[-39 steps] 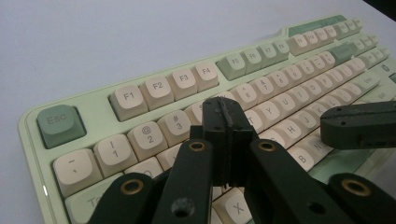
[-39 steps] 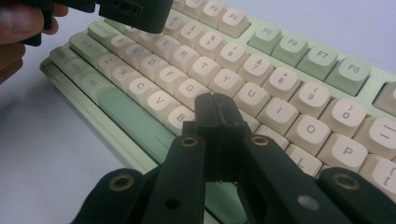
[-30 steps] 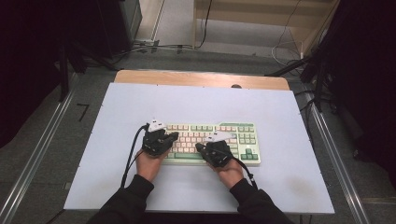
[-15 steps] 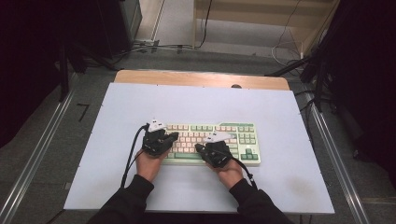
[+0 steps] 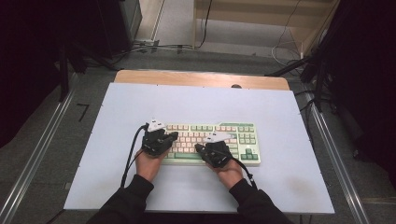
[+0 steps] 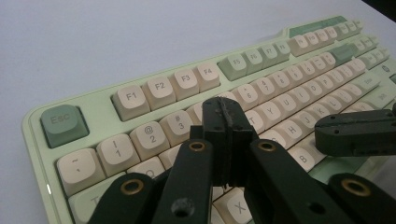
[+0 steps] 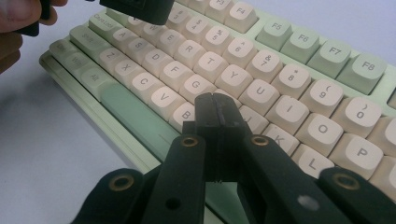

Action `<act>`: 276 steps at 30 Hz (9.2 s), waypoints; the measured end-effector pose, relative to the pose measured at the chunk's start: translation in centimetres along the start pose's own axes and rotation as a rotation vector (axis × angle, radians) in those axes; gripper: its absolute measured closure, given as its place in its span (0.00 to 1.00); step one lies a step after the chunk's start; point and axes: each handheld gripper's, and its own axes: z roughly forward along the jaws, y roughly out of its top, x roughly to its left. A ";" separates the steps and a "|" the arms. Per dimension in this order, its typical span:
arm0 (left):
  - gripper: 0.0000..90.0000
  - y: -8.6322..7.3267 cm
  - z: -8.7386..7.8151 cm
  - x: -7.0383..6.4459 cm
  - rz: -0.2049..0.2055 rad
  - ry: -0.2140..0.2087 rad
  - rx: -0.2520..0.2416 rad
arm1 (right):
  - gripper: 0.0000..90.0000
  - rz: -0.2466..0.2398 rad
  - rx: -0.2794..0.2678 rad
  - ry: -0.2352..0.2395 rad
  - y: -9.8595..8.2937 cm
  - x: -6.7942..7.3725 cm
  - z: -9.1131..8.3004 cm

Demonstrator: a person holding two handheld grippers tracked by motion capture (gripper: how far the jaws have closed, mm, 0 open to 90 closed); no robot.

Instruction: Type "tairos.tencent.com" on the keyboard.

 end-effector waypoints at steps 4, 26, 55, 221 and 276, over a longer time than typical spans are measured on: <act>1.00 0.0 0.0 0.0 0.000 -0.001 0.000 | 0.97 -0.001 0.000 -0.001 0.0 0.0 0.0; 1.00 0.0 -0.2 -0.4 0.007 -0.018 0.002 | 0.97 0.031 -0.030 0.000 0.3 -0.6 -0.8; 1.00 -1.3 -0.3 -1.8 0.059 -0.068 0.071 | 0.97 0.037 -0.034 -0.007 0.3 -1.0 -1.1; 1.00 0.1 0.1 -0.4 0.002 0.004 0.004 | 0.97 0.004 0.006 -0.002 -0.1 -0.2 0.2; 1.00 0.7 2.5 -2.3 0.044 -0.032 0.043 | 0.97 0.071 -0.055 -0.043 0.0 -2.3 -2.1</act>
